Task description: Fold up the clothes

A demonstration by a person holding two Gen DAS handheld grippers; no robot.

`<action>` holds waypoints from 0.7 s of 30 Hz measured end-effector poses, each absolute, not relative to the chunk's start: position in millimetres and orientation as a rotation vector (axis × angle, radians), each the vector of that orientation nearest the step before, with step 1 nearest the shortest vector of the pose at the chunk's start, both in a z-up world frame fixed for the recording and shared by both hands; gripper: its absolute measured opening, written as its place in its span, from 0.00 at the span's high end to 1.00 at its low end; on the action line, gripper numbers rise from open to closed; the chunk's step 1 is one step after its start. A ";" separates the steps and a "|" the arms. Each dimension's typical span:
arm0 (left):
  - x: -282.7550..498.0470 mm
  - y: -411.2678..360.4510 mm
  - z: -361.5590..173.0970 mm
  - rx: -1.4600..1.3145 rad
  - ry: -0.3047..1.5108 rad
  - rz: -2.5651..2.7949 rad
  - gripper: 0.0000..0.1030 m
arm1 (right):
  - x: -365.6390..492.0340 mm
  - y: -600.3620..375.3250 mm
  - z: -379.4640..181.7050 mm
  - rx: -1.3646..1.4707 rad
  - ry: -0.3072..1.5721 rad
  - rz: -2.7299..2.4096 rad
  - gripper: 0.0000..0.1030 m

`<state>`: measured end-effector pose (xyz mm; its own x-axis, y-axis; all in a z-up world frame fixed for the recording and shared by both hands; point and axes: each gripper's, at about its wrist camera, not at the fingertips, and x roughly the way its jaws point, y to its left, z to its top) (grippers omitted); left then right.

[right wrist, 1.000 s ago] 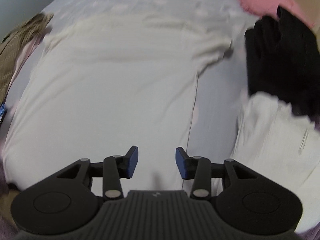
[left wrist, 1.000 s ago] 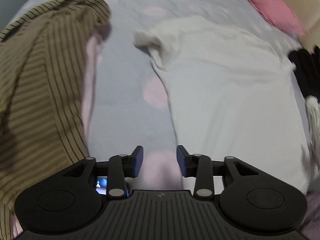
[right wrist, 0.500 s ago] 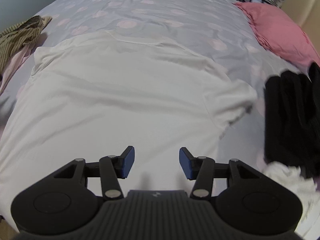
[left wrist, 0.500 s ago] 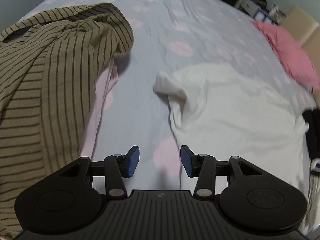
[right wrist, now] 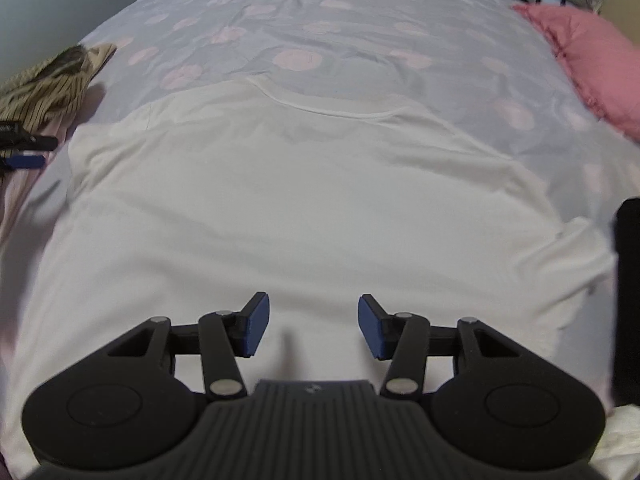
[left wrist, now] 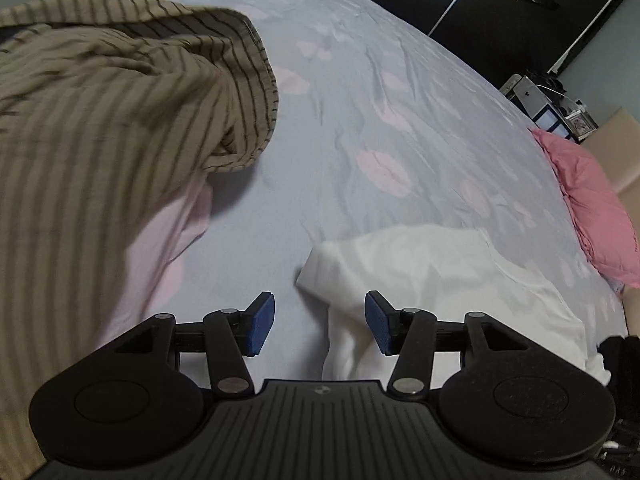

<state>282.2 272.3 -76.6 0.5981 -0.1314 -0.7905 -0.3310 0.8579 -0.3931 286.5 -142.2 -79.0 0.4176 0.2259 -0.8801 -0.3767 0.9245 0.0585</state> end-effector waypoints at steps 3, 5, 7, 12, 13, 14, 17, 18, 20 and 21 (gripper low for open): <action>299.2 272.0 -95.1 -0.602 0.948 0.129 0.54 | 300.1 -134.3 -88.9 -0.098 1.107 0.380 0.49; 306.6 267.7 -106.9 -0.592 0.961 0.132 0.55 | 304.7 -129.0 -92.8 -0.084 1.112 0.384 0.49; 310.1 261.9 -111.7 -0.544 0.938 0.127 0.72 | 307.0 -123.6 -94.5 -0.087 1.109 0.391 0.49; 310.0 259.5 -92.9 -0.523 0.834 0.087 0.96 | 308.3 -117.1 -97.1 -0.108 1.101 0.410 0.49; 309.7 257.5 -85.9 -0.515 0.813 0.070 0.96 | 308.9 -117.8 -98.0 -0.107 1.104 0.408 0.49; 309.7 254.2 -78.8 -0.507 0.800 0.050 0.97 | 309.6 -119.0 -99.1 -0.103 1.109 0.404 0.49; 310.2 235.6 -61.6 -0.497 0.803 -0.017 0.97 | 312.0 -123.2 -101.6 -0.089 1.124 0.391 0.49; 310.3 224.4 -57.6 -0.476 0.810 -0.044 0.97 | 312.3 -124.5 -101.5 -0.083 1.127 0.389 0.49; 310.0 199.3 -51.2 -0.423 0.824 -0.100 0.97 | 312.1 -125.9 -99.7 -0.074 1.126 0.388 0.49; 309.6 185.3 -48.7 -0.392 0.830 -0.129 0.97 | 311.8 -126.4 -98.6 -0.069 1.123 0.388 0.49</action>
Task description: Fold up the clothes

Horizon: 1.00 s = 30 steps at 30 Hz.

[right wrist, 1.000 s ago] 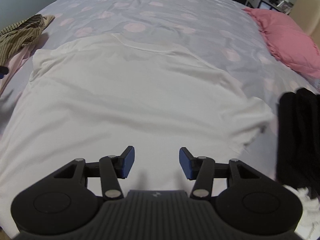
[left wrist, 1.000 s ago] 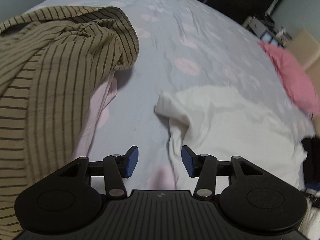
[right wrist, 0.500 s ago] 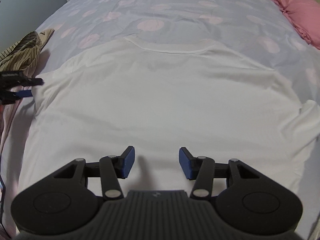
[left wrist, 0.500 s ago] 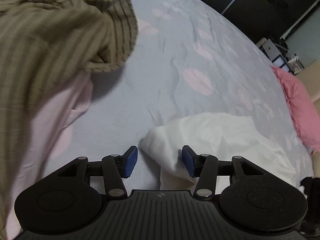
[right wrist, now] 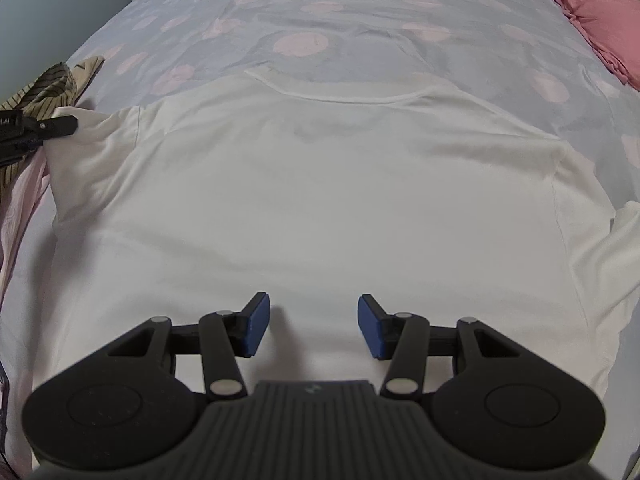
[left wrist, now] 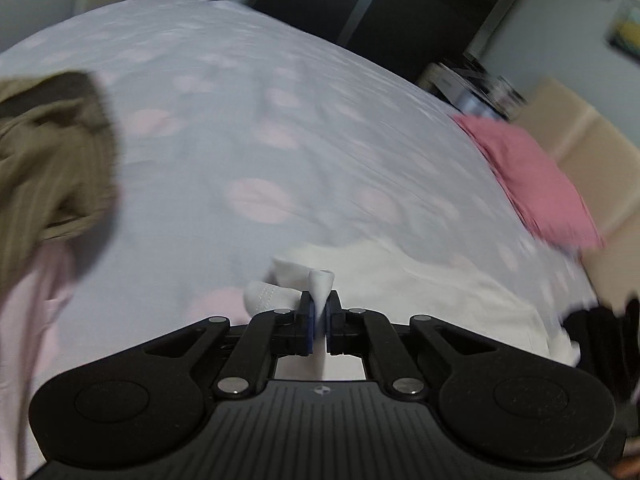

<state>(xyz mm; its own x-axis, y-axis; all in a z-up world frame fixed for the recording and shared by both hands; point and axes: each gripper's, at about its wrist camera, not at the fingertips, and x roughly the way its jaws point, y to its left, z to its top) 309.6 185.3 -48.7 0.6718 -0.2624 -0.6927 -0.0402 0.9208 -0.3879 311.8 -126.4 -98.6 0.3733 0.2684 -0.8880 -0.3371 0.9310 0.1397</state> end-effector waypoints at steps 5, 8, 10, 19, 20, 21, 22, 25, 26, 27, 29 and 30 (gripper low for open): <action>309.8 133.0 -46.4 -0.292 0.947 -0.361 0.71 | 309.2 -125.3 -92.1 -0.059 1.114 0.404 0.49; 305.7 134.4 -39.4 -0.288 0.907 -0.360 0.57 | 306.7 -125.3 -89.6 -0.067 1.111 0.413 0.49; 306.1 146.3 -38.2 -0.304 0.895 -0.321 0.57 | 306.3 -127.5 -88.3 -0.065 1.108 0.411 0.49; 309.6 190.3 -58.2 -0.268 0.912 -0.139 0.57 | 307.3 -125.5 -88.1 -0.063 1.113 0.419 0.49; 310.2 192.7 -61.7 -0.264 0.920 -0.128 0.57 | 307.4 -125.1 -87.7 -0.064 1.112 0.421 0.49; 310.7 194.7 -64.8 -0.259 0.927 -0.118 0.57 | 307.4 -124.6 -87.6 -0.064 1.112 0.423 0.49; 311.2 196.7 -67.8 -0.254 0.934 -0.108 0.57 | 307.2 -124.1 -87.7 -0.065 1.112 0.425 0.49; 312.7 201.6 -76.1 -0.246 0.954 -0.092 0.57 | 306.5 -122.4 -88.9 -0.068 1.114 0.430 0.49; 313.2 203.5 -79.5 -0.248 0.962 -0.085 0.57 | 306.4 -121.9 -89.1 -0.068 1.115 0.431 0.49; 313.5 205.5 -84.4 -0.255 0.977 -0.075 0.57 | 306.4 -121.5 -89.2 -0.070 1.115 0.432 0.49; 314.1 209.7 -94.3 -0.271 1.008 -0.056 0.57 | 306.3 -121.0 -89.2 -0.072 1.116 0.433 0.49; 314.5 211.4 -99.6 -0.287 1.025 -0.053 0.57 | 306.3 -120.9 -89.1 -0.072 1.116 0.433 0.49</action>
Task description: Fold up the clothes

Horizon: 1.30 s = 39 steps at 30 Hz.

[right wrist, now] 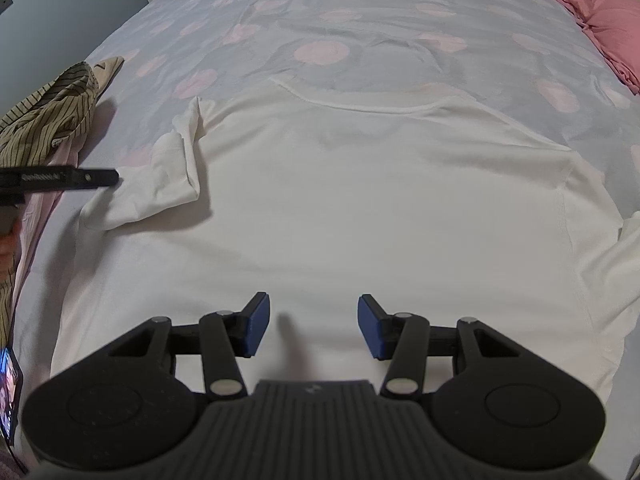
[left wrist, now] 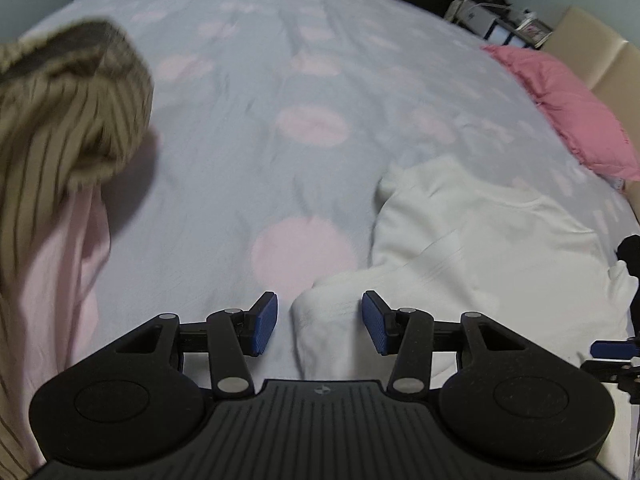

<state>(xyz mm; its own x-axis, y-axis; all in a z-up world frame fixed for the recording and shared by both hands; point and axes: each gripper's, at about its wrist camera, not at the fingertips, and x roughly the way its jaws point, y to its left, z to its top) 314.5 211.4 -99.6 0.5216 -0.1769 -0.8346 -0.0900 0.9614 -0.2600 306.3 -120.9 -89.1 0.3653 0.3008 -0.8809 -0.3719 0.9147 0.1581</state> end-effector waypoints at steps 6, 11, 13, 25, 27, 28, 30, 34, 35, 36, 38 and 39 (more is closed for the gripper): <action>308.9 216.8 -98.0 -0.376 1.006 -0.107 0.92 | 305.5 -119.4 -88.6 -0.088 1.111 0.435 0.49; 293.5 214.1 -71.5 -0.348 0.919 -0.183 0.93 | 305.0 -118.9 -88.3 -0.092 1.111 0.439 0.49; 284.3 211.3 -63.2 -0.324 0.892 -0.219 0.93 | 304.5 -117.9 -87.6 -0.092 1.111 0.443 0.49; 232.3 155.8 -56.8 -0.085 0.899 -0.504 0.93 | 295.4 -102.6 -82.8 -0.110 1.110 0.469 0.49; 225.6 143.0 -64.0 -0.038 0.924 -0.539 0.91 | 294.3 -102.1 -82.2 -0.110 1.110 0.470 0.49; 222.7 137.5 -67.9 -0.021 0.936 -0.551 0.87 | 293.7 -102.2 -81.7 -0.110 1.110 0.471 0.49; 216.8 127.7 -75.4 0.019 0.964 -0.572 0.84 | 292.2 -102.7 -80.1 -0.109 1.107 0.474 0.49; 205.0 112.1 -86.3 0.113 1.007 -0.601 0.84 | 291.2 -102.9 -76.0 -0.080 1.096 0.485 0.49; 202.5 110.9 -86.8 0.126 1.014 -0.606 0.84 | 291.5 -102.6 -74.2 -0.060 1.089 0.495 0.50; 199.8 111.2 -86.5 0.132 1.015 -0.608 0.82 | 291.9 -101.7 -72.3 -0.039 1.082 0.505 0.50; 195.0 116.0 -83.3 0.127 1.009 -0.605 0.81 | 292.8 -98.4 -69.3 -0.009 1.071 0.522 0.50; 192.9 119.5 -81.2 0.127 1.003 -0.597 0.80 | 293.3 -96.1 -68.0 0.003 1.065 0.529 0.50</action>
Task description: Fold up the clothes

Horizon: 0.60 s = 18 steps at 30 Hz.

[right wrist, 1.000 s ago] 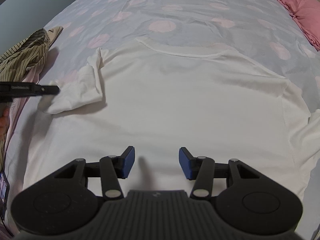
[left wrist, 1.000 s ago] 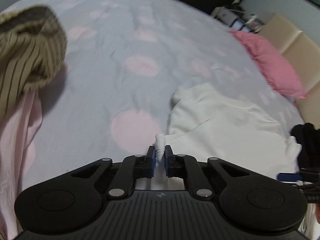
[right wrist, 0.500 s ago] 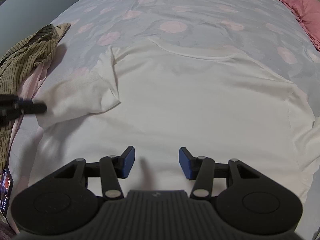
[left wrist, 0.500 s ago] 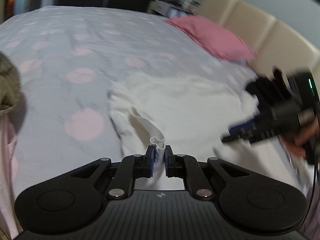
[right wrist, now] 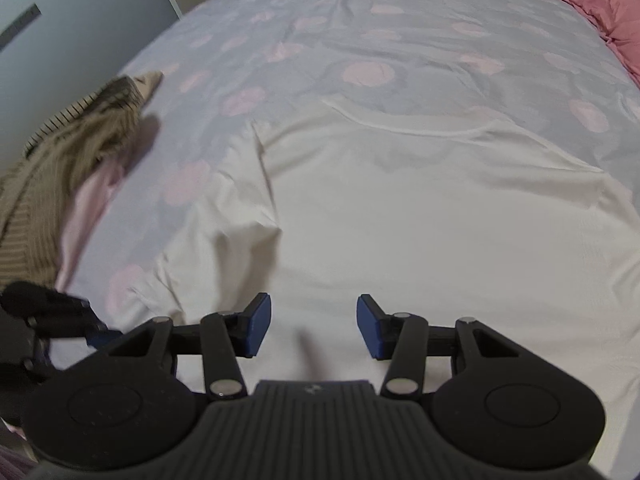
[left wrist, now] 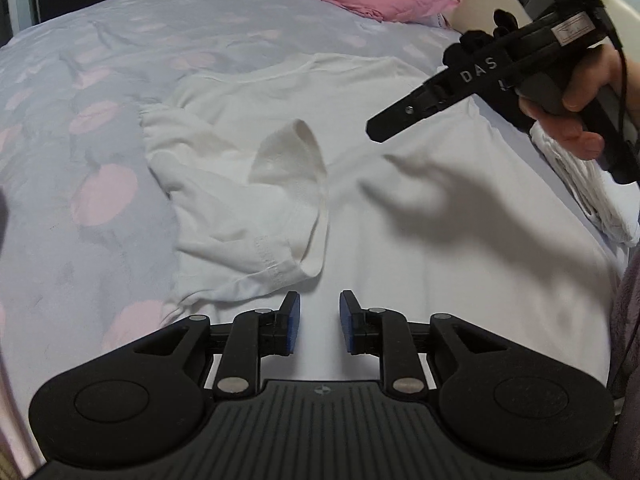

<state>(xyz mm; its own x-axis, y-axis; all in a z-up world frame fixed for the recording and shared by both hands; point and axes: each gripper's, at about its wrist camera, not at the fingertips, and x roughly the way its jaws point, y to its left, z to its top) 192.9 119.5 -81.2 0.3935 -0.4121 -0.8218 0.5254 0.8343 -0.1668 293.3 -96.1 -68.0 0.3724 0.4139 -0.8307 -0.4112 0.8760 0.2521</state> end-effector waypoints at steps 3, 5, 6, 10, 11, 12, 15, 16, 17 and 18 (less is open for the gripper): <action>185.7 131.5 -73.0 0.158 0.956 -0.545 0.74 | 295.8 -89.7 -65.0 0.042 1.045 0.551 0.50; 183.0 138.1 -69.7 0.192 0.923 -0.496 0.69 | 297.7 -87.0 -64.2 0.075 1.035 0.565 0.50; 182.3 141.7 -69.1 0.203 0.908 -0.470 0.64 | 298.6 -86.0 -64.0 0.093 1.031 0.572 0.50; 185.8 147.1 -75.8 0.276 0.890 -0.399 0.59 | 302.5 -78.8 -72.4 0.127 1.047 0.574 0.50; 187.0 145.6 -79.3 0.313 0.895 -0.394 0.59 | 303.6 -76.8 -76.0 0.127 1.055 0.569 0.50; 188.2 143.6 -83.4 0.348 0.898 -0.388 0.58 | 305.1 -75.5 -80.8 0.133 1.064 0.561 0.50; 191.5 138.3 -92.9 0.409 0.896 -0.384 0.59 | 310.4 -75.5 -95.4 0.182 1.096 0.543 0.53; 192.1 136.3 -95.1 0.423 0.891 -0.377 0.59 | 312.8 -76.0 -98.4 0.206 1.105 0.543 0.59; 194.2 135.0 -97.4 0.432 0.893 -0.373 0.59 | 315.1 -76.2 -101.0 0.229 1.112 0.546 0.62; 196.3 133.6 -99.6 0.442 0.896 -0.370 0.63 | 316.8 -76.2 -103.1 0.248 1.118 0.546 0.65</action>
<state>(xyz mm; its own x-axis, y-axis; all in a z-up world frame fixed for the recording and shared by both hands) 196.3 133.6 -99.7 0.5731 -0.1237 -0.8101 0.4834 0.8493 0.2123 316.8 -76.2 -103.1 0.3246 0.5316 -0.7823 -0.2901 0.8432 0.4526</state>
